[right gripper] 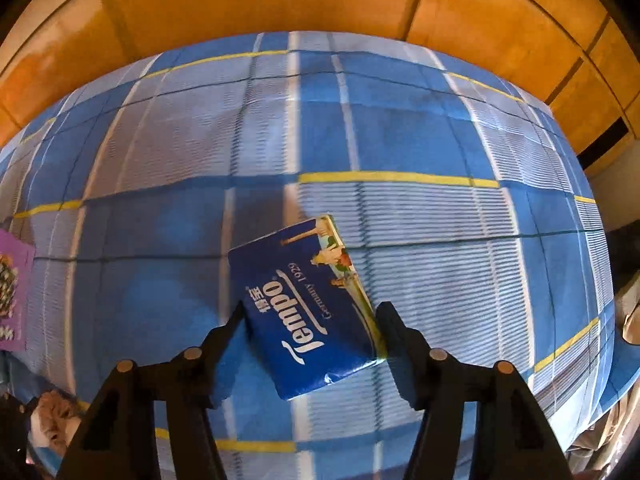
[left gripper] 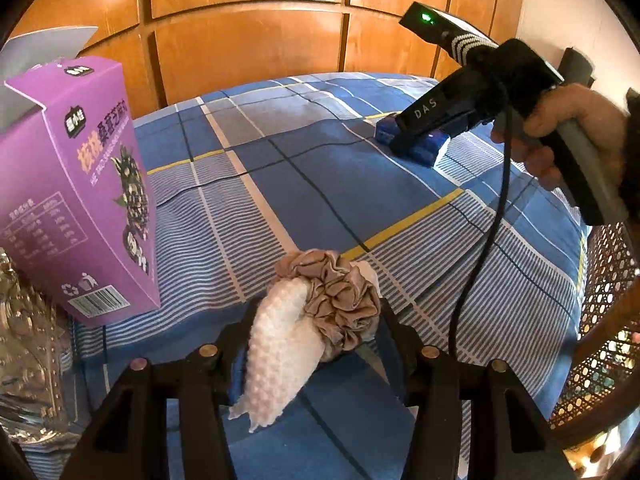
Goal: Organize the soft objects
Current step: 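Close the right tool on the blue Tempo tissue pack, then carry the scrunchie and mesh cloth into the tray and open the left tool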
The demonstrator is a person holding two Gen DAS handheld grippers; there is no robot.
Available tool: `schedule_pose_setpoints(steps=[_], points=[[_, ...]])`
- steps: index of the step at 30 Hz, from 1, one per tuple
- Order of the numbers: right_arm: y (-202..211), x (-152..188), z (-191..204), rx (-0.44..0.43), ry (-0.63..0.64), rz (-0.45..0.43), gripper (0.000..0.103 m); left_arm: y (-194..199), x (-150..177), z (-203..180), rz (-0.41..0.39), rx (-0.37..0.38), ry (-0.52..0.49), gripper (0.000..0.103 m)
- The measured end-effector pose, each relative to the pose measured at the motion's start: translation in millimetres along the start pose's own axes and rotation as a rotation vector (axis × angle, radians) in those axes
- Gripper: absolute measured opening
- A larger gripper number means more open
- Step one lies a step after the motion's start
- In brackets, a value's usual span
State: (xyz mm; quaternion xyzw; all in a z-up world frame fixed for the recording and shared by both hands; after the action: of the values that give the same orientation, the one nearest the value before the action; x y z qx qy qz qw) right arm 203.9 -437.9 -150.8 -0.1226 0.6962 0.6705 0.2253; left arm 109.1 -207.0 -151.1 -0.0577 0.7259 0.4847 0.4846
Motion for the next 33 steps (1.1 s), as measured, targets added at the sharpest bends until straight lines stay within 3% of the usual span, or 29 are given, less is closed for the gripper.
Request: schedule_pose_setpoints(steps=[3,6,11,19,28,33], points=[[2.1,9.2,22.1,-0.074,-0.018,0.058,0.063,1.3,1.2,-0.5,-0.009,-0.003,-0.008,0.055],[2.6,14.8,30.6,-0.022,0.001,0.027,0.063,3.0,2.8,-1.0,-0.014,-0.004,-0.017,0.055],[6.3,23.7,20.7,-0.032,-0.041,-0.011,0.063,4.6,2.6,-0.8,-0.007,-0.008,-0.006,0.054],[9.2,27.2,16.9,-0.026,-0.044,-0.027,0.062,-5.7,-17.8,5.8,0.089,-0.011,0.087,0.051],[11.2,21.9,23.2,-0.030,-0.038,-0.028,0.062,3.2,-94.8,7.8,0.023,-0.008,0.140,0.051],[10.0,24.4,33.0,-0.019,-0.008,-0.041,0.062,6.1,-153.6,36.9,-0.024,-0.044,0.240,0.052]])
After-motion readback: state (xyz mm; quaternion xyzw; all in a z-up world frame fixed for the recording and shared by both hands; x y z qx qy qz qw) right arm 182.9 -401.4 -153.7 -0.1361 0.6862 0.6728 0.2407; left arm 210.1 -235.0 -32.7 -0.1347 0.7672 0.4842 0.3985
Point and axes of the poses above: each gripper's, at about its wrist camera, not at the fingertips, and y roughly against the way its jaws point, z to its left, x to its underside, the point moved 5 cm from there along -y, roughly the way its jaws point, and after that the axes turned 10 degrees about -z, right-handed, at the moved point
